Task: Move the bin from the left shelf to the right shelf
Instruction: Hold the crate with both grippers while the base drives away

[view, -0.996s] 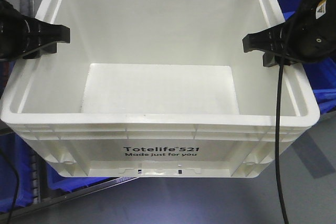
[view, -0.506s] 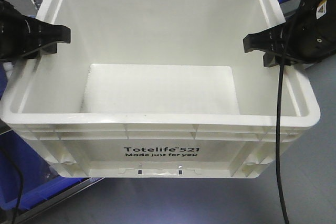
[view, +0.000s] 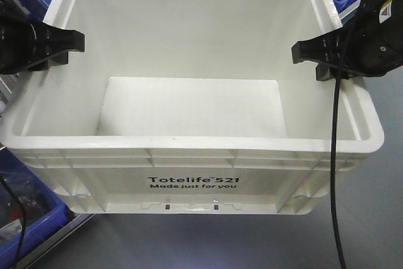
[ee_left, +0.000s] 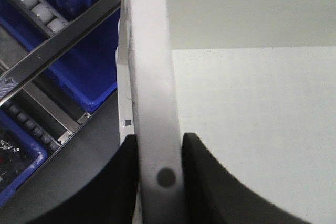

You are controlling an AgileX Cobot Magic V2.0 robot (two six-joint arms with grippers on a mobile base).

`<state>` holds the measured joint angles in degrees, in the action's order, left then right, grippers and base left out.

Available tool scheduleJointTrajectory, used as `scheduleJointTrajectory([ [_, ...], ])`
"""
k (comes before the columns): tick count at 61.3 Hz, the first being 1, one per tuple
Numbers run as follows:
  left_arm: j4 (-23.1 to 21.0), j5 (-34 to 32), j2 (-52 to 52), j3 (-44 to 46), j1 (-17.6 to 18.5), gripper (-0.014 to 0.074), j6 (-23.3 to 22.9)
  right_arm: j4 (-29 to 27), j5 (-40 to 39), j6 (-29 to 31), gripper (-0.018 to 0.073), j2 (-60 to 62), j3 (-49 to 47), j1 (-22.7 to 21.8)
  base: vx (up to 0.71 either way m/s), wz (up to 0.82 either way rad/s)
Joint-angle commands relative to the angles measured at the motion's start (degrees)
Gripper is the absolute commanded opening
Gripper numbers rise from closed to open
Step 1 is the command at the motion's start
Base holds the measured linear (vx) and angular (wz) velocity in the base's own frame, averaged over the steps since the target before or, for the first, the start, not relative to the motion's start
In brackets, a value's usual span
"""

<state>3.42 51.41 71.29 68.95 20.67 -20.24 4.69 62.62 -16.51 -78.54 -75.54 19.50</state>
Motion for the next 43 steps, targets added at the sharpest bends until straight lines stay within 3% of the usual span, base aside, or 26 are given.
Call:
scheduleJointTrajectory([
  [1, 2.20, -6.06, -1.91, 2.26, 0.17, 0.0099, 1.08, 2.79, -4.04, 1.04, 0.0024, 2.71, -2.19, -0.29, -0.03, -0.40],
  [43, 2.20, -6.06, -1.91, 2.26, 0.17, 0.0099, 1.08, 2.79, -3.61, 1.04, 0.0024, 2.71, -2.19, -0.29, 0.02, -0.39],
])
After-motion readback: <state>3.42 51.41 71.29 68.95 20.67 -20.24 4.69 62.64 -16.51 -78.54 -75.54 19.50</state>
